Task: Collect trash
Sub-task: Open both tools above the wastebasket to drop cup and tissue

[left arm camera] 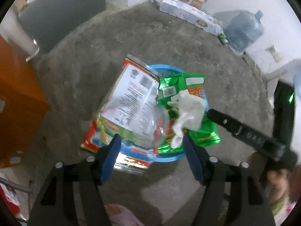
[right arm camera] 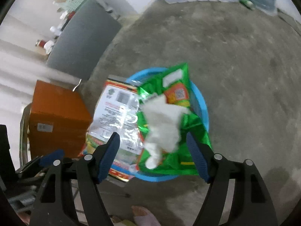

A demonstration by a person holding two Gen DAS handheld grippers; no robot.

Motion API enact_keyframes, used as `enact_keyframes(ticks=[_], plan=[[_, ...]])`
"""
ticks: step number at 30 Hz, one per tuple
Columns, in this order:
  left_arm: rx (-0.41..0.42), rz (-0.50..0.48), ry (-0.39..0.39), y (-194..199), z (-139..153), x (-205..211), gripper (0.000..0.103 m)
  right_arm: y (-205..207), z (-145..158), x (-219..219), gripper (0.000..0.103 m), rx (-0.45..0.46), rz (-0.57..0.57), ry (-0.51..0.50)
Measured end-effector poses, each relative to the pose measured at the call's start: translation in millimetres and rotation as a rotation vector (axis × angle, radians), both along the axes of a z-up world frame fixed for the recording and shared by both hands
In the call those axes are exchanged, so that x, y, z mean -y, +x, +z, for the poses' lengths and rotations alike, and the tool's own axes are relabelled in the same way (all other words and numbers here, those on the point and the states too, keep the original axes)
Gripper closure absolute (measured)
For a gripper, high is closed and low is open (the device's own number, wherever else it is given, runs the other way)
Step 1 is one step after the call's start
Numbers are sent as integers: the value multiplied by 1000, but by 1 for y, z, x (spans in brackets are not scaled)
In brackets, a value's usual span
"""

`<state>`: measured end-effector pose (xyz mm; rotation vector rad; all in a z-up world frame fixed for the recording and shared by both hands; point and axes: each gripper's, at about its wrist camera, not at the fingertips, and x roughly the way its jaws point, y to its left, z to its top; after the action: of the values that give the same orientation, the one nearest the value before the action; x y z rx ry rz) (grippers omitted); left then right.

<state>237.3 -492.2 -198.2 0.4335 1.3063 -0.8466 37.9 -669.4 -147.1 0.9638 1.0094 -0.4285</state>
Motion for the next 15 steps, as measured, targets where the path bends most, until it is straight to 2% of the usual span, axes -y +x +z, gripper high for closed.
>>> enact_keyframes(ticks=[4, 9, 15], plan=[[19, -9, -56, 0, 24, -8, 35, -17, 16, 0, 33, 23, -16, -43], [43, -18, -137, 0, 76, -29, 34, -40, 47, -1, 33, 80, -37, -98], [100, 4, -248, -2, 154, -98, 26, -55, 102, -21, 33, 154, -10, -186]])
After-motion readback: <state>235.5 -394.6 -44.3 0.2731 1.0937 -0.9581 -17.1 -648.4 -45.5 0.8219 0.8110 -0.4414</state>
